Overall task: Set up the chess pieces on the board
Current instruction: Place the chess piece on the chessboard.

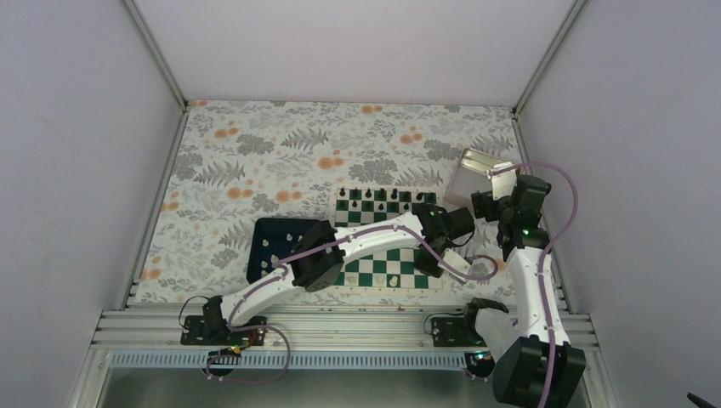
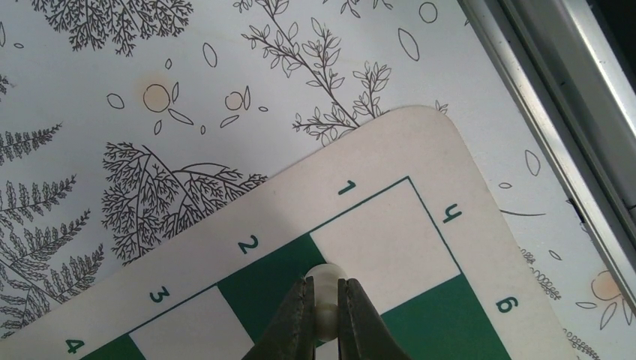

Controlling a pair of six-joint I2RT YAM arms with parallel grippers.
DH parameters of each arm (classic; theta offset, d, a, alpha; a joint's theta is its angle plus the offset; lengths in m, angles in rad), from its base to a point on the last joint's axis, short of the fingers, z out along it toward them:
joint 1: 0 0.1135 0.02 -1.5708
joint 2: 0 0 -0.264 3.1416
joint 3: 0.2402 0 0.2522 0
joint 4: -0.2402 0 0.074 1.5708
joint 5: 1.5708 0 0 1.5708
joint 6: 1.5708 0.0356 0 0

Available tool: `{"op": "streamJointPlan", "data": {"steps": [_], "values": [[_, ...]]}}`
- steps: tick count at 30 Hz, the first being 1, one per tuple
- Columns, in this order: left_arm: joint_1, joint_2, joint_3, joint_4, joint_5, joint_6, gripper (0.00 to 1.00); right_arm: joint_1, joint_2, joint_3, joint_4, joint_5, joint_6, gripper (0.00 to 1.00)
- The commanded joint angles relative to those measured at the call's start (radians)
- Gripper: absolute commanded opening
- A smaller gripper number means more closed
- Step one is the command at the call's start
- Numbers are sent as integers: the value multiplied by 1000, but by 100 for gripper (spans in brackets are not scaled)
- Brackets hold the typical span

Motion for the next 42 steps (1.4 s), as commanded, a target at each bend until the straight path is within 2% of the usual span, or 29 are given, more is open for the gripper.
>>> {"op": "streamJointPlan", "data": {"steps": [1, 23, 27, 31, 32, 38, 40, 42], "values": [[-5, 7, 9, 3, -22, 10, 4, -14, -19, -1, 4, -20, 6, 100], [-5, 23, 34, 2, -58, 23, 4, -14, -19, 1, -4, -43, 4, 100], [-6, 20, 34, -5, -68, 23, 14, -13, -19, 0, -7, -51, 3, 100], [-6, -1, 30, -10, -90, 20, 37, -13, -22, 1, -10, -55, 2, 100], [-6, -10, 28, -13, -98, 21, 40, -14, -21, 1, -9, -56, 3, 100], [-5, -131, -7, -61, -140, 13, 44, -12, -19, -1, -13, -62, -2, 100], [-6, -208, -92, -51, -165, 1, 45, -14, -17, 0, -13, -64, -2, 100], [0, -322, -250, -3, -194, -9, 45, -14, -19, 1, -14, -63, -1, 100]]}}
